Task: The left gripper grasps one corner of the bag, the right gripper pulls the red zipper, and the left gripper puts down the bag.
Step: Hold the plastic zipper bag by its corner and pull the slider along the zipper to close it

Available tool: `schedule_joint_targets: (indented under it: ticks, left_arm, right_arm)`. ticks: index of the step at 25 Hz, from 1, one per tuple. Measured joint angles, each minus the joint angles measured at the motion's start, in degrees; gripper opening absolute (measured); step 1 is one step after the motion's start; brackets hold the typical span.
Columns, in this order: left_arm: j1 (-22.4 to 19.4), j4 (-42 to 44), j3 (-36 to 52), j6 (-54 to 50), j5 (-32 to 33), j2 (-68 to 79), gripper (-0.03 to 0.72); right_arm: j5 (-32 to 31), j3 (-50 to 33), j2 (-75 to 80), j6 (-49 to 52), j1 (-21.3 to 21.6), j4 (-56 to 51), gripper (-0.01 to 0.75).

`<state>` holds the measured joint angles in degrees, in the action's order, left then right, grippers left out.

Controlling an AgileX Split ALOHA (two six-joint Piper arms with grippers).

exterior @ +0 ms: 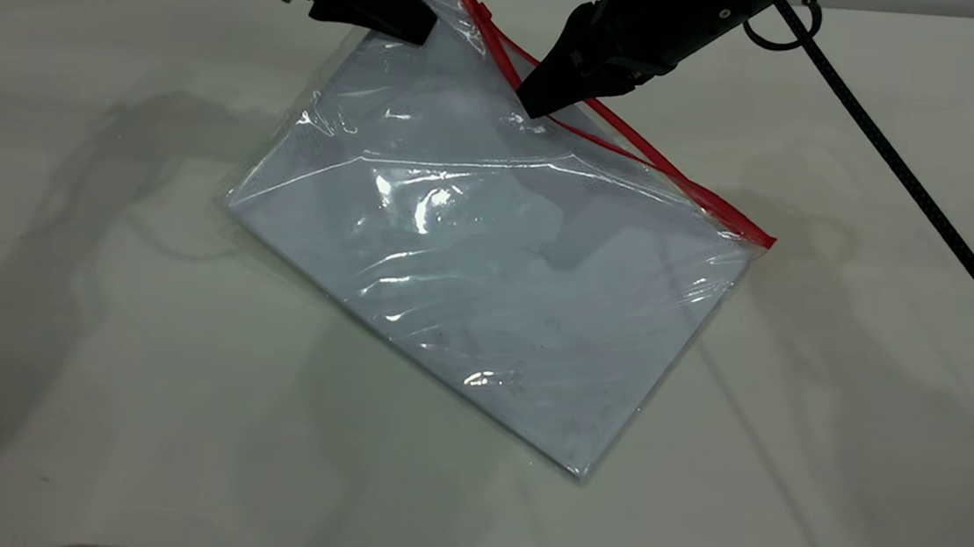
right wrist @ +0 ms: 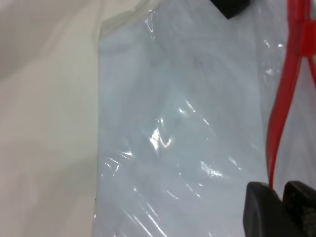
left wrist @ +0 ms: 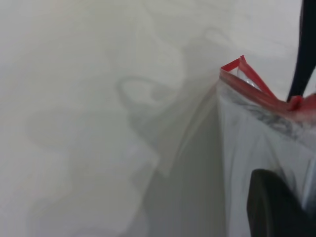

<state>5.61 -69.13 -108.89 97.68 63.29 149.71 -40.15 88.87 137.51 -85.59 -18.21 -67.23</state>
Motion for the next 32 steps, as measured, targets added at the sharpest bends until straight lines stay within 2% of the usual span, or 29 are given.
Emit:
schedule_joint_targets:
  ticks: [4,10,14,22,32]
  left_arm:
    - [0.0,1.1,0.0,0.0,0.2,0.0,0.053]
    - [0.1,3.3,-0.1,-1.4,0.4,0.0,0.053]
    - [0.4,3.3,-0.1,-1.8,1.3,0.0,0.053]
    - [4.3,2.6,-0.1,-4.4,2.1,-0.1,0.053]
    - [4.6,0.4,-0.1,-7.4,2.6,-0.1,0.053]
  right_arm:
    - [2.0,0.0,0.0,-0.1,0.0,-3.6,0.177]
    - [1.4,0.0,-1.4,-1.7,0.0,-6.7,0.432]
    - [1.1,0.0,-2.3,-2.4,-0.1,-7.8,0.521]
    - [-1.1,0.0,-2.3,-3.6,-0.1,-10.6,0.520]
    - [-2.5,0.0,-2.3,-3.6,0.1,-9.1,0.409]
